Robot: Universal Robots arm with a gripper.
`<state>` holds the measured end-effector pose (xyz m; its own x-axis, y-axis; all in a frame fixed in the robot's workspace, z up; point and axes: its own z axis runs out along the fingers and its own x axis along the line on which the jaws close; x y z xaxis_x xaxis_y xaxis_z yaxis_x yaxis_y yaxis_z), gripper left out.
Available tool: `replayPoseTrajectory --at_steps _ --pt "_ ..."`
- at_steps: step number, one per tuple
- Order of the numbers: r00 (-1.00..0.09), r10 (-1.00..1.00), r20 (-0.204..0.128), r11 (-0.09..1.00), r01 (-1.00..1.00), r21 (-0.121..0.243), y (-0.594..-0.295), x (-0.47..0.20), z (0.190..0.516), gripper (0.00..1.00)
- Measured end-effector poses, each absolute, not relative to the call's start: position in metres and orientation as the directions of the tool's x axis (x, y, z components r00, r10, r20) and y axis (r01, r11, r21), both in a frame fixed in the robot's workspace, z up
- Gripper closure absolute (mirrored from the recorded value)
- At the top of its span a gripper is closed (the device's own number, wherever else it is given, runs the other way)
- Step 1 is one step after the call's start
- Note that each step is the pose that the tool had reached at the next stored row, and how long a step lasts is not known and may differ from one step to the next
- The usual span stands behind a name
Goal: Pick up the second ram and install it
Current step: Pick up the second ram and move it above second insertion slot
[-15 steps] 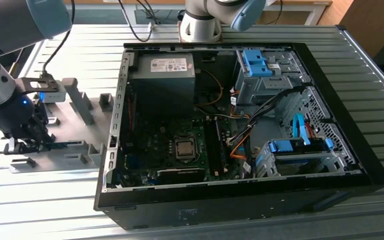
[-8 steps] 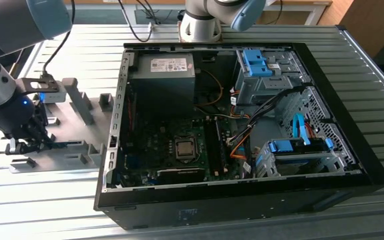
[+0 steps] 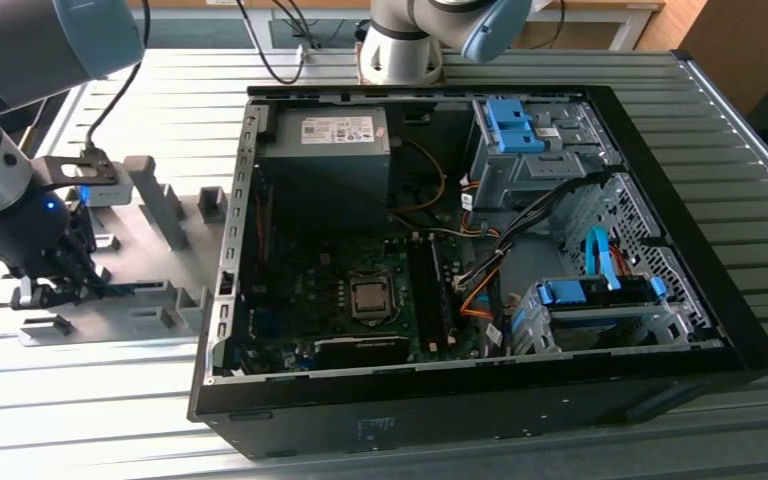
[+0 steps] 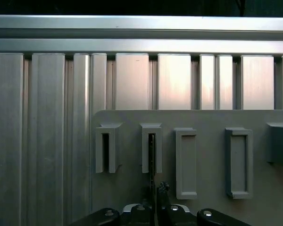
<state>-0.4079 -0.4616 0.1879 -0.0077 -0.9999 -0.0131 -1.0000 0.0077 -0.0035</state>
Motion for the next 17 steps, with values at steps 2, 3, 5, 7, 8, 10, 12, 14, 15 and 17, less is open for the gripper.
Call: replayPoseTrajectory --at_steps 2,3,5,7,8,10,12,14,15,17 --pt "-0.008 -1.000 -0.013 0.008 -1.000 -0.004 -0.4616 -0.4079 0.1879 0.81" --pt "-0.008 -1.000 -0.013 0.008 -1.000 -0.003 -0.4616 -0.4079 0.1879 0.86" --pt "-0.008 -1.000 -0.013 0.008 -1.000 -0.003 -0.4616 -0.4079 0.1879 0.86" --pt "-0.008 -1.000 -0.013 0.008 -1.000 -0.003 -0.4616 -0.4079 0.1879 0.86" --pt "-0.008 -1.000 -0.013 0.008 -1.000 -0.003 -0.4616 -0.4079 0.1879 0.86" --pt "-0.008 -1.000 -0.013 0.008 -1.000 -0.004 -0.4616 -0.4079 0.1879 0.86" --pt "-0.008 -1.000 -0.013 0.008 -1.000 -0.004 -0.4615 -0.4079 0.1888 0.86" --pt "-0.008 -1.000 -0.013 0.008 -1.000 -0.004 -0.4616 -0.4079 0.1906 0.86" --pt "-0.008 -1.000 -0.013 0.008 -1.000 -0.004 -0.4616 -0.4079 0.1918 0.86" --pt "-0.008 -1.000 -0.013 0.008 -1.000 -0.004 -0.4615 -0.4079 0.1942 0.86"
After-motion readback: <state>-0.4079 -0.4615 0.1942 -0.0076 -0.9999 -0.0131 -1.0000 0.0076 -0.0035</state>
